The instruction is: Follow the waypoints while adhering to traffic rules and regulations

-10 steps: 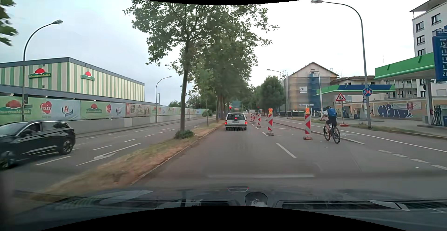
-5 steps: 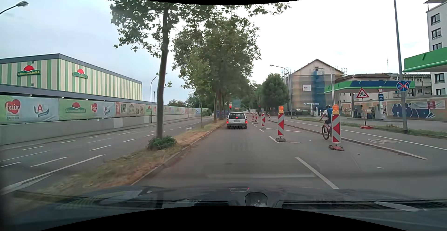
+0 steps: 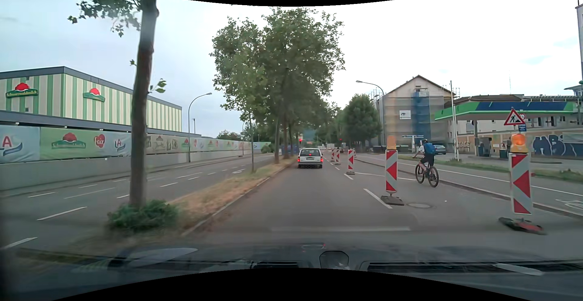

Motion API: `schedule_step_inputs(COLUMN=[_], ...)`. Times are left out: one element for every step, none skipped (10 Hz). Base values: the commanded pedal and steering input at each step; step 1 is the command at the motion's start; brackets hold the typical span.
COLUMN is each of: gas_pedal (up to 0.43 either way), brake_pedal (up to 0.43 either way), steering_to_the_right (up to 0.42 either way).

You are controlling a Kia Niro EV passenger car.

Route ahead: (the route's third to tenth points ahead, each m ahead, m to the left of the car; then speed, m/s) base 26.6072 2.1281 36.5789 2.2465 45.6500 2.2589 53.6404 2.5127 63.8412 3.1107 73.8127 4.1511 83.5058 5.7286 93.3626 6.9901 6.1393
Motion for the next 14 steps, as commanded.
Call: schedule_step_inputs(gas_pedal=[0.02,0.02,0.02,0.02,0.02,0.02,0.02,0.02,0.02,0.02,0.02,0.028,0.028,0.028], brake_pedal=[0.0,0.0,0.0,0.0,0.0,0.0,0.0,0.0,0.0,0.0,0.0,0.0,0.0,0.0], steering_to_the_right=[-0.005,-0.004,-0.003,0.001,0.002,0.001,0.001,0.002,0.001,0.002,0.001,0.001,0.001,0.001])
